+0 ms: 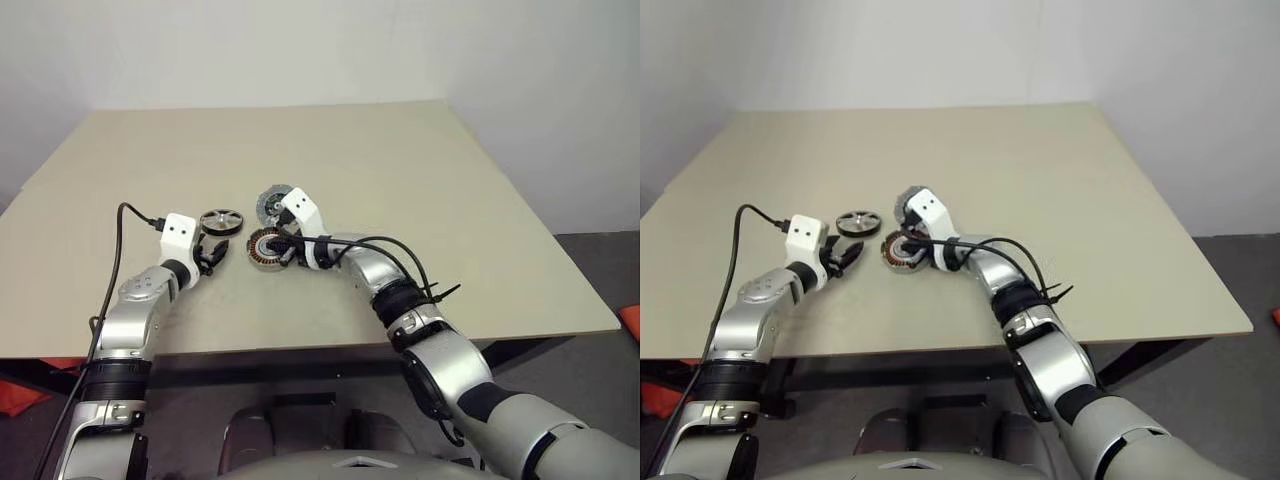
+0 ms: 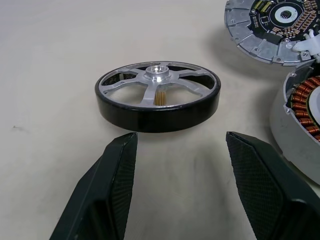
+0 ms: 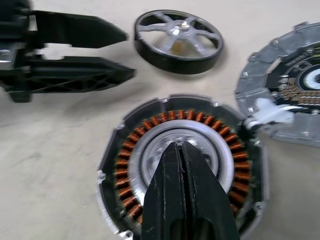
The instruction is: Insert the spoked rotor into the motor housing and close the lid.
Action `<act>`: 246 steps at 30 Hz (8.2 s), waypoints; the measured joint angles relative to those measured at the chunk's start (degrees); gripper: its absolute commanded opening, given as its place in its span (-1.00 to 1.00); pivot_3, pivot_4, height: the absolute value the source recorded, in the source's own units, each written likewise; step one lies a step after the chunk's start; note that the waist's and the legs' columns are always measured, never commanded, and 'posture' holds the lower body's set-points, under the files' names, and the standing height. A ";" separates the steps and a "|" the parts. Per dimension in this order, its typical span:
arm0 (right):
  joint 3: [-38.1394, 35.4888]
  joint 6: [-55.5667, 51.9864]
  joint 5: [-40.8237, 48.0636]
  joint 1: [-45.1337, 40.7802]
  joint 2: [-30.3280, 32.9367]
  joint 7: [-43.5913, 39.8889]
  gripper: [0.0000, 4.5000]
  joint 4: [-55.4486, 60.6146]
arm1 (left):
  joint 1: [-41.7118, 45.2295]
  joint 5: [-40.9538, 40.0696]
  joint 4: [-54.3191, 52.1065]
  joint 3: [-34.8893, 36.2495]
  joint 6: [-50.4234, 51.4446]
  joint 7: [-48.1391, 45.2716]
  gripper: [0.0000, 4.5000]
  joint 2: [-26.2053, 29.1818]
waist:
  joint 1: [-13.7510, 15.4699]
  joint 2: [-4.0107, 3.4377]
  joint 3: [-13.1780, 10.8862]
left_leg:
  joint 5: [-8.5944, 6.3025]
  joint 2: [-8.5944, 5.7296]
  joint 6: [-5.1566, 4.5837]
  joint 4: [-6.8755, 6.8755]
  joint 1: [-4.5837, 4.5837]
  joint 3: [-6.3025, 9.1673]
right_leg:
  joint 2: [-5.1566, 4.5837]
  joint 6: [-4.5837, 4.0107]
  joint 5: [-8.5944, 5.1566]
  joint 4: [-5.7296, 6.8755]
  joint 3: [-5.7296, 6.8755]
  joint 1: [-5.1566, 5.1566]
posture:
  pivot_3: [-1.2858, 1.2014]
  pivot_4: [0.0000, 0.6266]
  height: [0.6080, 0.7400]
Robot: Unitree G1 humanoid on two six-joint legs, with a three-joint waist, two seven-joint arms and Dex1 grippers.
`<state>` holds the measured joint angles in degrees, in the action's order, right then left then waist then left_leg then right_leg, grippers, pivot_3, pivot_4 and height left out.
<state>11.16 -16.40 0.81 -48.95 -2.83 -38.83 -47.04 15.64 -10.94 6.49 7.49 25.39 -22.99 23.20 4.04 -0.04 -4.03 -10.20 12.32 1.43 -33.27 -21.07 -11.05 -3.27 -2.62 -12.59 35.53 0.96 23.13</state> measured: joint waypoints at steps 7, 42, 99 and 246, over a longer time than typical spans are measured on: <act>-0.84 0.90 0.47 -0.29 0.59 -0.67 -0.97 -0.61 | 0.00 0.00 0.01 -0.02 0.00 0.02 0.34 -0.08 | 0.19 0.01 0.00 | 0.00 0.00 0.00 0.00 -0.04 0.04 | -0.02 -0.01 0.00 -0.01 0.08 -0.04 | 0.03 -1.00 1.00; -3.38 -0.64 2.35 -0.98 1.25 -0.42 -0.97 5.34 | 0.34 -2.62 0.13 3.46 1.49 2.26 0.34 -2.61 | 0.07 0.02 -0.01 | 0.13 0.03 0.21 0.00 -0.13 0.15 | 0.01 -0.03 -0.01 -0.02 0.17 0.01 | 0.03 -1.00 1.00; -3.67 -0.16 2.91 -1.38 1.06 1.01 -1.00 6.39 | 12.78 -30.55 8.62 23.32 18.68 19.66 -0.07 -13.33 | 0.51 0.08 -0.02 | 0.27 -0.10 0.37 -0.02 -0.38 0.68 | -0.01 -0.05 -0.02 -0.08 0.50 -0.04 | 0.03 -1.00 1.00; -9.82 8.99 1.49 -9.61 3.95 9.80 -1.00 -5.12 | -0.09 -83.97 -11.91 16.94 27.54 35.94 0.14 -5.69 | 1.36 0.20 -0.06 | 0.41 -0.42 0.57 -0.24 -0.26 0.89 | 0.05 0.06 -0.06 0.27 0.50 -0.23 | 0.03 -1.00 1.00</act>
<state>1.34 -7.41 2.30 -58.57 1.13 -29.03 -52.16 15.55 -94.91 -5.42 24.43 52.93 12.95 17.51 5.40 0.16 -4.09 -9.79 11.90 2.00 -33.51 -21.33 -10.16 -3.23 -2.56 -12.65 35.80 1.46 22.90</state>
